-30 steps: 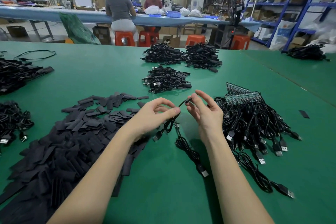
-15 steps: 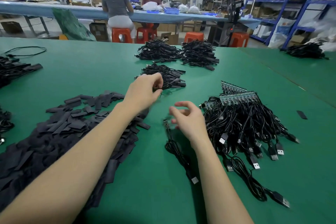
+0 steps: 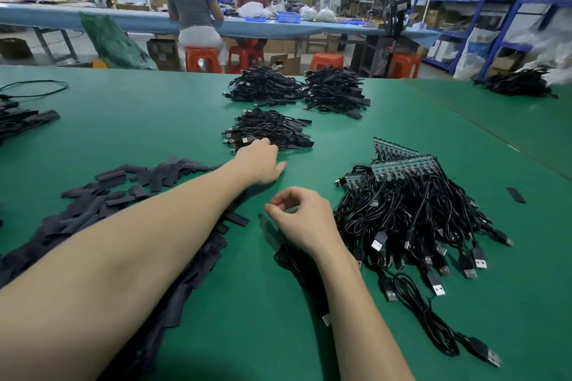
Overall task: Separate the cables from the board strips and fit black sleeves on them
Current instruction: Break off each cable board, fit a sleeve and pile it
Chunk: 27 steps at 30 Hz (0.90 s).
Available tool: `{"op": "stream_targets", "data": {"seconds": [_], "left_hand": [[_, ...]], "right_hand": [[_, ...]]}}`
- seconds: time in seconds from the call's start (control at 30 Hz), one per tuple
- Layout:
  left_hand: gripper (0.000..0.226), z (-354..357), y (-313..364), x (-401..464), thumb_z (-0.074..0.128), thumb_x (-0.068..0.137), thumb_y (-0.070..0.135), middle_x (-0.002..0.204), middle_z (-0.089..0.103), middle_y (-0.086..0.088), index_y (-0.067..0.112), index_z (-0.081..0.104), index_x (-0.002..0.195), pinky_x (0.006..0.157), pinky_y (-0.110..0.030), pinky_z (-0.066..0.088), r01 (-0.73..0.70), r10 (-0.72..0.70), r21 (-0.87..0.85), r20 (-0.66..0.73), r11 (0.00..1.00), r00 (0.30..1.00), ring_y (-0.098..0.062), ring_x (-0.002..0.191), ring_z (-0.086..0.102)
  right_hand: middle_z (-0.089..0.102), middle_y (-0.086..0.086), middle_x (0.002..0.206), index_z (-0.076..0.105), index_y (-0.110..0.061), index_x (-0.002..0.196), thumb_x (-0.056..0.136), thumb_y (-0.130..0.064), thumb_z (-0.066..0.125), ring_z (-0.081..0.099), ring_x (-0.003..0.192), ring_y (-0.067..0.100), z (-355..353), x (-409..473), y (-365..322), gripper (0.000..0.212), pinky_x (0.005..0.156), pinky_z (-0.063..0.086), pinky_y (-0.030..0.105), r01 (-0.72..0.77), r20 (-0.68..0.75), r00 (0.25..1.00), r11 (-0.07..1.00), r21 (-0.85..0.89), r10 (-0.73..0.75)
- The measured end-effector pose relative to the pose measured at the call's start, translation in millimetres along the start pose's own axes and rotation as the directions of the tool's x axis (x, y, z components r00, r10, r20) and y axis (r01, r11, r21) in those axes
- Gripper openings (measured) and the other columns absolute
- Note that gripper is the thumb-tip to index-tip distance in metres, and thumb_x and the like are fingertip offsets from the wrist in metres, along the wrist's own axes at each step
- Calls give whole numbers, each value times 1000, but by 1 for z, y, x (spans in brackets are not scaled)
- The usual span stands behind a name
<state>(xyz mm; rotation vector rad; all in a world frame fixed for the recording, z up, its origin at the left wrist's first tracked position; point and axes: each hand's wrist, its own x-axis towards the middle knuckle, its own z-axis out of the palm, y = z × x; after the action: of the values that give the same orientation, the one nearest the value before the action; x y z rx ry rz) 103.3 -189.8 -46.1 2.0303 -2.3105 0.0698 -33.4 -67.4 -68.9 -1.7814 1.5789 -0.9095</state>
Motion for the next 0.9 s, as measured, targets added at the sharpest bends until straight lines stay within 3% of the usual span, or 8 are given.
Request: {"op": "stream_targets", "data": {"seconds": [0.17, 0.27, 0.43, 0.57, 0.67, 0.73, 0.83, 0.9], "left_hand": [[64, -1, -4, 9, 41, 100, 56, 146, 43, -13, 12, 44, 146, 108, -51, 40, 16, -15, -15, 50, 1000, 999, -32, 138, 38], [60, 3, -2, 1, 46, 99, 53, 146, 44, -13, 15, 45, 145, 110, -49, 38, 3, -2, -57, 11, 998, 1000, -32, 138, 37], [44, -1, -2, -33, 54, 98, 44, 138, 52, -11, 16, 58, 132, 110, -44, 38, -32, 4, -297, -95, 954, 995, -29, 132, 43], [23, -14, -3, -78, 59, 98, 39, 112, 68, 2, 20, 68, 108, 95, -31, 45, -36, -84, -609, -167, 793, 982, -17, 106, 61], [14, -18, -2, -112, 60, 97, 39, 94, 70, 16, 28, 68, 94, 76, -15, 43, -16, -178, -759, -173, 651, 969, 2, 87, 63], [14, -18, -1, -129, 62, 96, 37, 91, 71, 15, 26, 69, 92, 69, -7, 41, -22, -220, -820, -179, 573, 959, 10, 78, 61], [10, -16, 3, -142, 64, 96, 32, 90, 70, 17, 24, 69, 92, 64, -1, 39, -46, -264, -862, -205, 505, 943, 13, 73, 59], [5, -15, 8, -145, 66, 95, 28, 93, 70, 18, 24, 67, 97, 63, -3, 41, -65, -294, -883, -224, 465, 929, 11, 75, 61]], "right_hand": [[69, -18, 77, 71, -29, 85, 79, -41, 76, 63, 75, 0, 0, -2, -1, 15, 77, 52, 25, 8, 4, 1000, 1000, -30, -8], [69, -15, 80, 69, -29, 86, 77, -43, 75, 65, 83, 7, -4, -4, -5, 18, 80, 52, 28, 8, -5, 1000, 995, -98, -9], [68, -12, 81, 73, -27, 89, 86, -38, 69, 67, 93, 18, -21, -3, -9, 13, 81, 51, 27, -37, 4, 999, 982, -186, 38], [74, 1, 95, 73, -23, 86, 81, -40, 74, 67, 96, 22, -27, -3, -15, 18, 85, 54, 28, -93, 90, 989, 965, -245, 118], [73, -1, 86, 73, -23, 81, 64, -40, 87, 69, 86, 19, -26, -7, -22, 28, 73, 53, 25, -106, 128, 980, 944, -314, 153], [72, -2, 84, 74, -26, 81, 63, -36, 87, 69, 85, 20, -25, -9, -23, 25, 71, 50, 24, -110, 139, 977, 942, -318, 161], [71, -3, 81, 74, -27, 84, 70, -32, 84, 69, 81, 18, -26, -9, -23, 18, 75, 53, 25, -128, 129, 979, 972, -197, 155], [72, 2, 79, 75, -22, 94, 76, -24, 85, 66, 65, 13, -29, -8, -24, 21, 71, 57, 28, -187, 138, 976, 976, 112, 171]]}}
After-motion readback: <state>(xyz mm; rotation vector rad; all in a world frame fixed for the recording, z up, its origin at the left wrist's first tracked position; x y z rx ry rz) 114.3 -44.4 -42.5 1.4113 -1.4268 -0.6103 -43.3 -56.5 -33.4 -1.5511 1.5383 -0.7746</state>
